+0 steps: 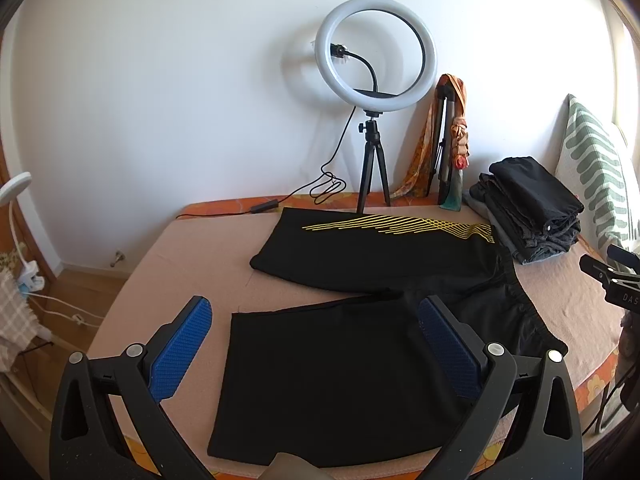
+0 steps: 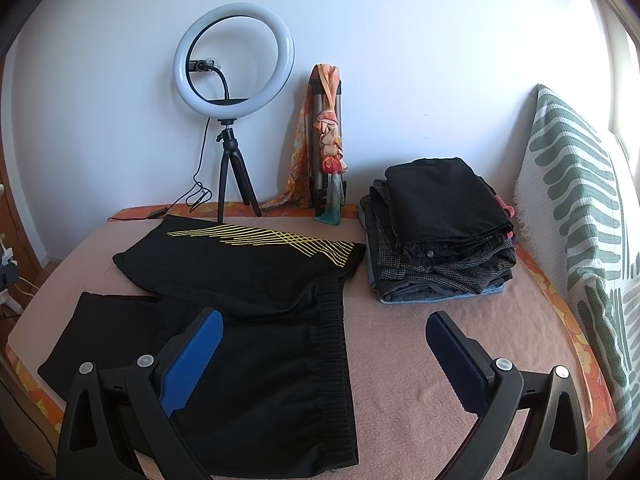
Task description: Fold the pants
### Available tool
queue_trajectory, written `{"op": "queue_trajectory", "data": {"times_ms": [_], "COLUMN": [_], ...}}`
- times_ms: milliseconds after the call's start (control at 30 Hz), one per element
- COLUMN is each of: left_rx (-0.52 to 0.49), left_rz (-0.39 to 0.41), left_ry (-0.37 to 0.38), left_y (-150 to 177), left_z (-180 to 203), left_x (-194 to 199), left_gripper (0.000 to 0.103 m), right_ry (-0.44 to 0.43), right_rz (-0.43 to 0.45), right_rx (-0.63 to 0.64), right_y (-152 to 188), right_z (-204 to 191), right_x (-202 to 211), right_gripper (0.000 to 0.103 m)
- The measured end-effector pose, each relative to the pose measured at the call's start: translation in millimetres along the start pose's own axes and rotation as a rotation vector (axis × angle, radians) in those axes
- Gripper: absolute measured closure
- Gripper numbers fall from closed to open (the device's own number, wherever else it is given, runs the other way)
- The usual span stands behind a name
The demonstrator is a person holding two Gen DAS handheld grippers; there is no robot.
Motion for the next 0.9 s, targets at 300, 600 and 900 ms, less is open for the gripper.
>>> {"op": "queue_trajectory", "data": {"times_ms": [300,600,900], "left_rx": [-0.001,-0.001,-0.003], "left_rz": [0.000,-0.001,-0.001], "left_ry": [0.000,0.001,-0.001], "left_y": [0.2,1.2,2.6], "left_z": [1.1,0.3,0.2], "left_x": [-0.5,-1.9,-2.4], "left_gripper": [0.000,0.000,0.000], "right_ry": [-0.002,-0.002,-0.003], "right_rz": [-0.001,-0.006,-0.009], "right_rx": [-0.001,0.003,0.004], "right_y": [0.4,1.5,2.8], "right_z": [-0.7,-4.2,-6.5], "right_x": [-0.4,-1.8,-3.1], "right_gripper": [0.000,0.000,0.000]}}
Point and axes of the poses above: each gripper's, at about its wrist camera, not at the fingertips, and x roughly against the way its jaws point, z to its right, y to its underside, the point moved 1 cm from there along -x, roughly the way its jaws point, and after that the axes turned 14 degrees about -y, right-handed, at the moved point
